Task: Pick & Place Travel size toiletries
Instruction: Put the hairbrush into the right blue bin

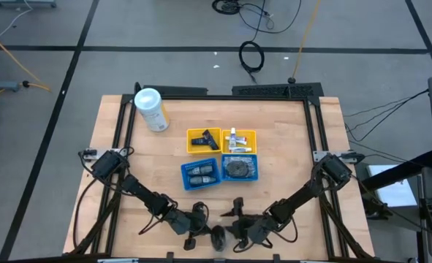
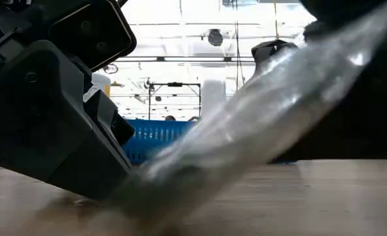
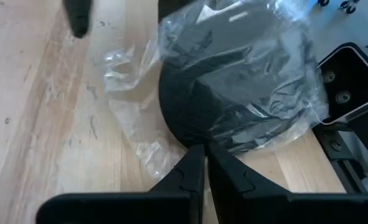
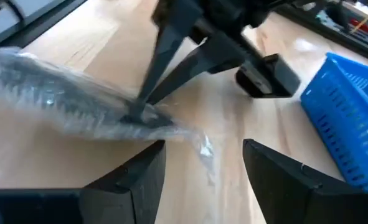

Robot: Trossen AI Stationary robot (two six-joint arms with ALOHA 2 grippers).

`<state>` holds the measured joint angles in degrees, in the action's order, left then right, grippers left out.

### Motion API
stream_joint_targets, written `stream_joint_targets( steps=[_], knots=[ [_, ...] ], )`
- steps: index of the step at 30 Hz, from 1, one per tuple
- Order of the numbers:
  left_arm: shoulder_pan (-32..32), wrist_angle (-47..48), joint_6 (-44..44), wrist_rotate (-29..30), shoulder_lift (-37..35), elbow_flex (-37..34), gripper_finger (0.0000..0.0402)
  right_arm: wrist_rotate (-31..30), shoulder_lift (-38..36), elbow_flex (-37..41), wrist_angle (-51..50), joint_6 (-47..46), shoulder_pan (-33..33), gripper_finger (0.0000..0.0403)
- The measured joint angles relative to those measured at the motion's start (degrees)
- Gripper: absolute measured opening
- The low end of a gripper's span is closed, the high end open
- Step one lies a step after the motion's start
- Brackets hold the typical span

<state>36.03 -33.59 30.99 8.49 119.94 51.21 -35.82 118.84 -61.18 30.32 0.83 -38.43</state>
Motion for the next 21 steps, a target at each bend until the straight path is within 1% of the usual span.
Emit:
stream_joint_targets(
  steps=[1, 3, 5, 11, 17, 21],
  knots=[
    [0.00, -0.03, 0.08, -0.01, 0.00, 0.01, 0.0021, 0.66, -0.08, 0.06, 0.05, 0.10, -0.29, 0.0210],
    [0.00, -0.06, 0.17, -0.07, 0.02, 0.01, 0.0021, 4.29, -0.08, 0.06, 0.91, 0.03, -0.38, 0.0210],
    [0.00, -0.04, 0.25, 0.04, 0.04, 0.01, 0.0021, 5.97, -0.19, 0.06, 0.99, -0.11, -0.69, 0.0210],
    [0.00, -0.47, 0.23, 0.53, 0.07, -0.01, 0.0021, 2.73, -0.19, 0.06, 1.27, -0.12, -1.96, 0.0210],
    [0.00, -0.61, 0.87, 0.99, 0.07, -0.03, 0.0021, 3.22, -0.19, 0.05, 4.16, 0.38, -2.28, 0.0210],
    [-0.02, -0.60, 0.87, 1.03, 0.07, -0.05, 0.0021, 6.23, -0.19, 0.03, 6.28, 2.01, -2.28, 0.0204]
  ],
)
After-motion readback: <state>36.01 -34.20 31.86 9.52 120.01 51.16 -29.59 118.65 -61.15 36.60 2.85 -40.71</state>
